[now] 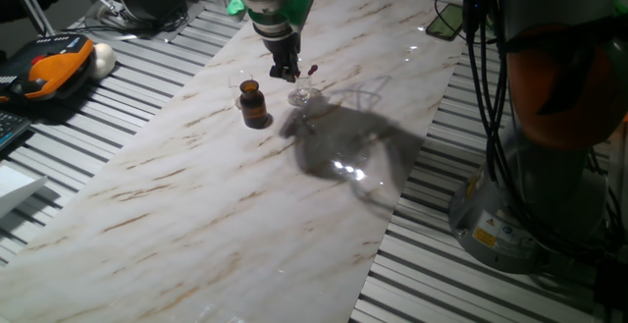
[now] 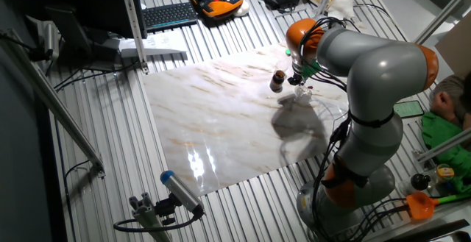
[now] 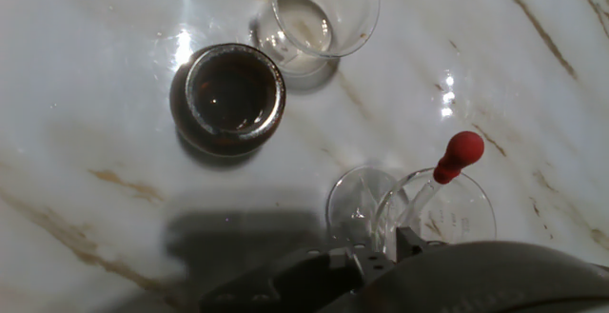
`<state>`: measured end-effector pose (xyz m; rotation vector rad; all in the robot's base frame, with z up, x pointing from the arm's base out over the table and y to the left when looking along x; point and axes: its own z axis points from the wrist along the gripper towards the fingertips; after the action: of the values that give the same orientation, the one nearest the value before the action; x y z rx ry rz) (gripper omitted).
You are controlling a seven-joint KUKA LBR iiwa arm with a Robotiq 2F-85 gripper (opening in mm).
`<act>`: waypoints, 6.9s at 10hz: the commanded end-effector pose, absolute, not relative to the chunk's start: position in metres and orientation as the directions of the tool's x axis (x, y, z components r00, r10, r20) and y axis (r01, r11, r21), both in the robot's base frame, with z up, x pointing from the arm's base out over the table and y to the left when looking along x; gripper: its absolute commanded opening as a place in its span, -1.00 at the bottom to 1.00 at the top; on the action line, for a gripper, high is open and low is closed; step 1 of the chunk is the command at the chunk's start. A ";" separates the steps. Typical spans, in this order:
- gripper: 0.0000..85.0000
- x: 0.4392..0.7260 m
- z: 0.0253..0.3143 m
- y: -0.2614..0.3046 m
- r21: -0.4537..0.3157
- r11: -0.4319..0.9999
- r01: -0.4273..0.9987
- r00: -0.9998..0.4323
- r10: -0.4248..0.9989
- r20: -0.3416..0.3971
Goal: Transfer liquid using a dropper
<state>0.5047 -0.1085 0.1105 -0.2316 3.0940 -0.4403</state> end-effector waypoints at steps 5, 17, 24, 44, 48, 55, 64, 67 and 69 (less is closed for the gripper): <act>-0.60 0.507 0.112 -0.110 -0.277 0.946 -0.169 -0.985 -0.168 0.030; -0.20 0.517 0.131 -0.114 -0.256 0.953 -0.162 -0.987 -0.151 0.060; -0.20 0.524 0.147 -0.107 -0.235 0.967 -0.101 -0.993 -0.085 0.077; -0.20 0.492 0.116 -0.118 -0.231 0.966 -0.115 -0.993 -0.109 0.036; -0.20 0.490 0.113 -0.120 -0.228 0.966 -0.118 -0.993 -0.112 0.038; -0.20 0.487 0.113 -0.118 -0.239 0.962 -0.130 -0.991 -0.122 0.048; -0.60 0.500 0.126 -0.120 -0.218 0.964 -0.154 -0.987 -0.139 0.084; -0.60 0.508 0.140 -0.118 -0.222 0.962 -0.157 -0.985 -0.137 0.102; -0.60 0.510 0.152 -0.117 -0.204 0.970 -0.130 -0.989 -0.112 0.098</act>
<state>0.5098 -0.1167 0.1519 -0.1982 3.2042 -0.3411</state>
